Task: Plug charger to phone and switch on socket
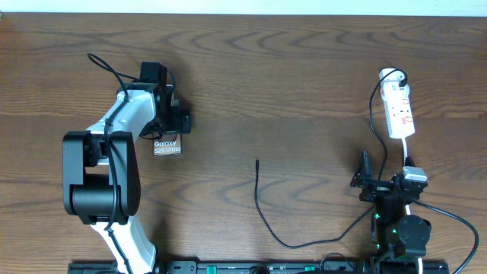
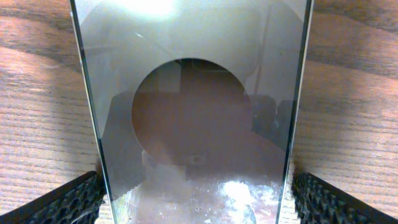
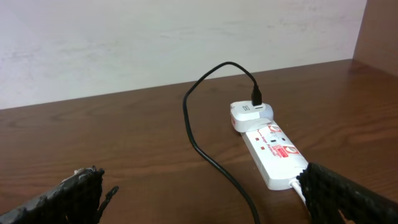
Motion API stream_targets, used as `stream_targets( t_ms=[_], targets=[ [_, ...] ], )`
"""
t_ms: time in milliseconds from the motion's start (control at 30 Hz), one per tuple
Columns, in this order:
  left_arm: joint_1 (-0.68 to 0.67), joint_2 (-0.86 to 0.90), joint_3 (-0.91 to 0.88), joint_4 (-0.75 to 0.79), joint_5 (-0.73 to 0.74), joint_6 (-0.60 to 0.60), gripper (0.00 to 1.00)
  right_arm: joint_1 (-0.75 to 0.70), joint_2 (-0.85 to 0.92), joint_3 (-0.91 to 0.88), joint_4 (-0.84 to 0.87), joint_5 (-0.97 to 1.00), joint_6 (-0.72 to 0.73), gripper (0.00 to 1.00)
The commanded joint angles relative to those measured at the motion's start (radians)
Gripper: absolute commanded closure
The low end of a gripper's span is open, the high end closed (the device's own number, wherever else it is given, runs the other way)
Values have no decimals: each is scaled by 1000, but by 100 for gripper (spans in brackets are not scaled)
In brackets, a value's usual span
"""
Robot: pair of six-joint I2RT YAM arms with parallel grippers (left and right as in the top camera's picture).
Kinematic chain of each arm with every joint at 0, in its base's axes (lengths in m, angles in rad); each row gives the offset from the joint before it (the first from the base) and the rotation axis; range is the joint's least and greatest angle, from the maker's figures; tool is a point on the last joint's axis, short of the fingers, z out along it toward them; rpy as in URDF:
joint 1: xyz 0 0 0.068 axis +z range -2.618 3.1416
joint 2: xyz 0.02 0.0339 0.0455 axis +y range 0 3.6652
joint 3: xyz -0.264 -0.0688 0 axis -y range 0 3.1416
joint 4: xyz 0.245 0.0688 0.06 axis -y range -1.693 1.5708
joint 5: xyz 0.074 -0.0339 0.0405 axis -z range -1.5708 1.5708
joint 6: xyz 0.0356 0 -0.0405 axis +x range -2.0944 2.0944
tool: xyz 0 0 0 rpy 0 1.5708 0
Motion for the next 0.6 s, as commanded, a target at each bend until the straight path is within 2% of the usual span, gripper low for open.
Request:
stream_targets(
  t_ms=[0,567],
  targets=[
    [5,44,18,1,-2,-3,2,5,-6,-1,-4,8,-7,1],
    [5,48,18,-27,-3,-3,2,5,-6,-1,-4,8,-7,1]
  ],
)
